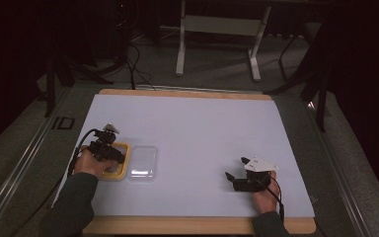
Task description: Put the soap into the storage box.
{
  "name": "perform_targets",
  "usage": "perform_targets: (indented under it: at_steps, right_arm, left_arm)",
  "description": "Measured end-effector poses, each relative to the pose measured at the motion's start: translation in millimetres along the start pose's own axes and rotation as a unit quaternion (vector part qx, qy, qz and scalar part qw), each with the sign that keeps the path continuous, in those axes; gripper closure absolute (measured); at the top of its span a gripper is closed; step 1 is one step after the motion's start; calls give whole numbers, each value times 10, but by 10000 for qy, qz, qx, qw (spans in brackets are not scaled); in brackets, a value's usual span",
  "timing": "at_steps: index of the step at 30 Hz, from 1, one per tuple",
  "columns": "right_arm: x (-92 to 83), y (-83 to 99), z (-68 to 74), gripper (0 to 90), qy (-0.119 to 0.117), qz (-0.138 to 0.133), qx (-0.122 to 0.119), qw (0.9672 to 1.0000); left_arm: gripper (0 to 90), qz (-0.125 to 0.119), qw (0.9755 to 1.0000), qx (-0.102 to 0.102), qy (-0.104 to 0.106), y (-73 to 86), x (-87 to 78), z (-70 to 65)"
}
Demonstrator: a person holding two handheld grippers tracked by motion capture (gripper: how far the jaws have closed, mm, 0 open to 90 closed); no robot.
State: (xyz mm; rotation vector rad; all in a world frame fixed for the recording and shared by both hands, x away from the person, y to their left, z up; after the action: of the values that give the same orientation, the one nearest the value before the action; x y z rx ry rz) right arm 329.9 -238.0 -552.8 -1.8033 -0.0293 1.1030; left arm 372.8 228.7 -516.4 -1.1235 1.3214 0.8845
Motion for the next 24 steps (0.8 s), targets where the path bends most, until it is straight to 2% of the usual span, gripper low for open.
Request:
perform_targets:
  at_steps: [5, 11, 19, 24]
  right_arm:
    - [0, 0, 1, 158, 5, 0, -3, 10000]
    - [2, 0, 0, 158, 6, 11, -4, 10000]
    - [1, 0, 0, 158, 4, 7, -1, 10000]
    - [1, 0, 0, 158, 7, 9, -3, 10000]
  left_arm:
    - [404, -65, 9999, 109, 52, 12, -62, 2]
    - [345, -209, 9996, 183, 15, 20, -139, -29]
    - [360, -353, 9986, 355, -147, 12, -205, -60]
    - [372, -408, 9963, 727, -231, 18, -233, -94]
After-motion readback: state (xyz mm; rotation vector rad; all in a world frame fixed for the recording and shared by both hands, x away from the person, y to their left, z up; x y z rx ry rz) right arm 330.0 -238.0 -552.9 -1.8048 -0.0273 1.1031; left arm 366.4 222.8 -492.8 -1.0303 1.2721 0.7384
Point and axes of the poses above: each handheld gripper's, and its own axes: x roughly forward along the jaws, y roughly out of its underside, z roughly to its left, the point moved 3 cm from there along x, roughly forward along the jaws, and after that the axes turned 8 degrees about z, right-handed, at the moved point
